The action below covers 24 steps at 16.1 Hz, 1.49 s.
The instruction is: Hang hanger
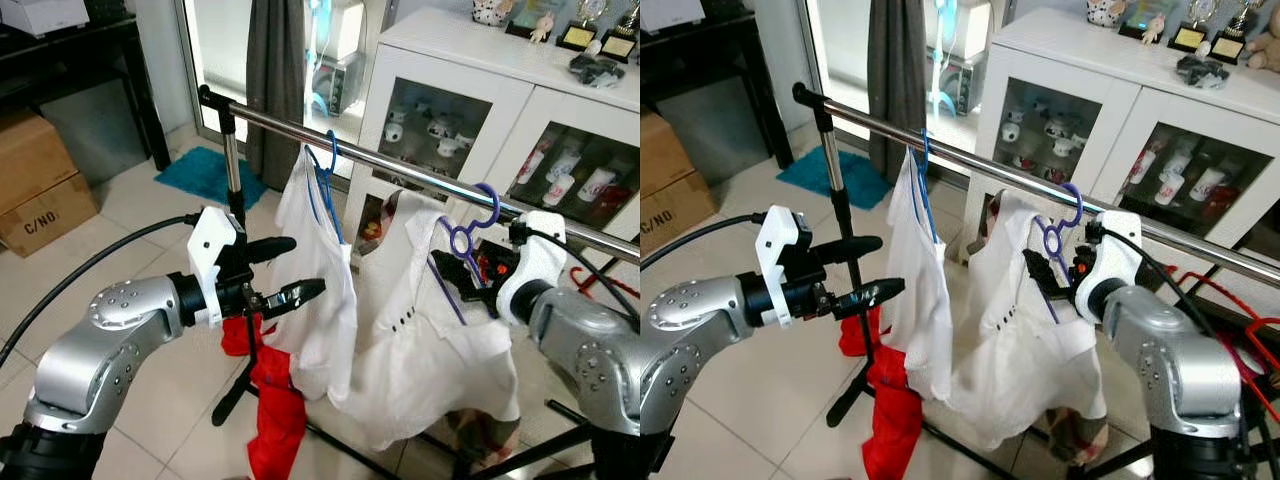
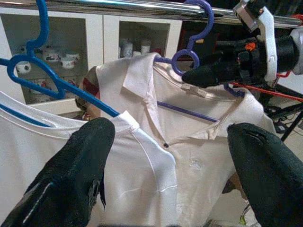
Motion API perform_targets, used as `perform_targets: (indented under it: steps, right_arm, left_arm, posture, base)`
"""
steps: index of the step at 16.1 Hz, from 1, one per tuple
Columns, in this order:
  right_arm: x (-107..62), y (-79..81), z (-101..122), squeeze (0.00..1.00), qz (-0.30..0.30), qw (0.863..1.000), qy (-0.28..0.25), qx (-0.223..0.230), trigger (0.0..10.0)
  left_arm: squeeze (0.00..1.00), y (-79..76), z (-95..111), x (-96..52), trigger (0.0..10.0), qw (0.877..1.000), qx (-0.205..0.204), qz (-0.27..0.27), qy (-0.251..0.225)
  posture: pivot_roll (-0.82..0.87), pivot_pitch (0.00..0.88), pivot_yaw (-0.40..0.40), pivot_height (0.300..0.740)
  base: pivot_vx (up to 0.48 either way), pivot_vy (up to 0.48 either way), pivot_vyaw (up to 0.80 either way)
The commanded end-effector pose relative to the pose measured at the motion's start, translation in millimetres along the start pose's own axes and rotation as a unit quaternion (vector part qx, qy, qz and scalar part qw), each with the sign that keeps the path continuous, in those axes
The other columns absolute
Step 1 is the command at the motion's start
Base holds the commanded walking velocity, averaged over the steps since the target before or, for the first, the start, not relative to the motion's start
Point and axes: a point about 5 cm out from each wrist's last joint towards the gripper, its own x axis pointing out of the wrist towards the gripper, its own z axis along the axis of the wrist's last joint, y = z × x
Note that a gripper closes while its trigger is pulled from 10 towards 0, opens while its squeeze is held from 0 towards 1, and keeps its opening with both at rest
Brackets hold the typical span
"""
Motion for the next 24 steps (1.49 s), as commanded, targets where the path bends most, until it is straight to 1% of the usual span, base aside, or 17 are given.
perform_targets:
  steps: [1,2,3,4,6,9,10,11,12,13,14,15,16,17,19,21,24]
  right_arm:
    - [-0.9,-3.6,3.8,0.0,-0.011,1.0,-0.006,-0.004,7.9]
    - [-1.1,-4.2,3.4,0.0,-0.012,1.0,-0.004,-0.005,6.6]
    - [-1.6,-4.4,1.9,0.0,-0.012,1.0,-0.003,-0.002,5.9]
    - [-1.6,-3.7,-0.6,0.0,-0.013,1.0,-0.002,-0.001,4.9]
    - [2.2,-1.4,-0.5,0.0,-0.013,1.0,-0.005,0.001,4.5]
    - [-1.3,-0.8,0.9,0.0,-0.015,1.0,-0.011,0.003,4.0]
    - [-2.1,-0.4,-0.7,0.0,-0.014,1.0,-0.009,0.007,3.3]
    - [-1.6,0.9,-3.1,0.0,-0.011,1.0,-0.005,0.011,1.8]
    - [-1.2,1.9,-4.7,0.0,-0.009,1.0,-0.003,0.013,0.0]
    - [-0.1,4.5,-7.0,0.0,0.001,1.0,0.002,0.015,0.0]
    - [0.0,7.7,-9.7,0.0,0.01,1.0,0.005,0.012,0.0]
    - [1.9,12.1,-12.9,0.0,0.016,1.0,0.007,0.013,0.0]
    - [2.0,11.8,-10.1,0.0,0.015,1.0,0.0,0.014,0.0]
    - [3.3,10.9,-4.0,0.0,0.011,1.0,-0.008,0.013,0.0]
    - [3.3,10.9,-1.8,0.0,0.006,1.0,-0.015,0.017,0.0]
    - [5.8,12.8,2.5,0.0,0.009,0.999,-0.024,0.024,0.0]
    - [7.2,12.6,4.7,0.0,0.009,0.999,-0.025,0.019,0.0]
  left_arm:
    - [0.0,-4.7,1.3,2.2,10.0,1.0,0.006,-0.006,-0.003]
    - [0.0,-6.7,-0.7,0.7,10.0,1.0,0.004,-0.003,-0.005]
    - [0.0,-8.2,-3.0,-0.2,10.0,1.0,0.003,-0.002,-0.004]
    - [0.0,-8.7,-5.3,-1.8,10.0,1.0,0.002,-0.002,-0.002]
    - [0.0,-4.5,-3.5,-1.4,10.0,1.0,0.006,-0.001,-0.003]
    - [0.0,-2.4,-0.2,8.2,10.0,1.0,0.009,-0.008,-0.014]
    - [0.0,-2.8,-1.1,9.0,10.0,1.0,0.01,-0.008,-0.011]
    - [0.0,-3.1,-0.5,8.1,10.0,1.0,0.016,-0.007,-0.008]
    - [0.0,-3.2,-0.1,7.4,10.0,1.0,0.02,-0.006,-0.005]
    - [0.0,-4.2,-0.3,4.5,10.0,1.0,0.018,0.002,-0.009]
    - [0.0,-6.5,-3.2,0.3,10.0,1.0,0.014,0.008,-0.01]
    - [0.0,-10.2,-10.1,-6.1,10.0,1.0,0.0,0.015,-0.01]
    - [0.0,-8.8,-10.5,-3.9,10.0,1.0,-0.003,0.014,-0.012]
    - [0.0,-1.4,-6.8,1.6,10.0,1.0,0.004,0.014,-0.014]
    - [0.0,6.9,2.1,7.1,10.0,1.0,0.016,0.012,-0.018]
    - [0.0,9.3,9.5,7.0,10.0,0.999,0.029,0.019,-0.025]
    - [0.0,8.5,7.7,6.1,10.0,0.999,0.027,0.027,-0.028]
  posture:
    - [-0.05,0.0,-0.116,0.74]
    - [-0.05,0.0,-0.12,0.74]
    - [-0.05,0.0,-0.116,0.74]
    - [-0.05,0.0,-0.109,0.74]
    - [-0.05,0.0,-0.094,0.74]
    - [-0.06,0.0,-0.086,0.74]
    - [-0.04,0.0,-0.104,0.74]
    - [-0.04,0.0,-0.121,0.74]
    - [-0.04,0.0,-0.121,0.74]
    - [-0.03,0.0,-0.14,0.74]
    - [-0.03,0.0,-0.131,0.74]
    - [-0.05,0.0,-0.102,0.74]
    - [-0.04,0.0,-0.097,0.74]
    - [-0.05,0.0,-0.089,0.74]
    - [-0.04,0.0,-0.089,0.74]
    - [-0.04,0.0,-0.101,0.74]
    - [-0.04,0.0,-0.107,0.74]
  base:
    - [0.0,0.0,0.0]
    - [0.0,0.0,0.0]
    - [0.0,0.0,0.0]
    - [0.0,0.0,0.0]
    - [0.0,0.0,0.0]
    - [0.0,0.0,0.0]
    - [0.0,0.0,0.0]
    - [0.0,0.0,0.0]
    - [0.0,0.0,0.0]
    - [0.0,0.0,0.0]
    - [0.0,0.0,0.0]
    - [0.0,0.0,0.0]
    - [0.0,0.0,0.0]
    - [0.0,0.0,0.0]
    - [0.0,0.0,0.0]
    - [0.0,0.0,0.0]
    - [0.0,0.0,0.0]
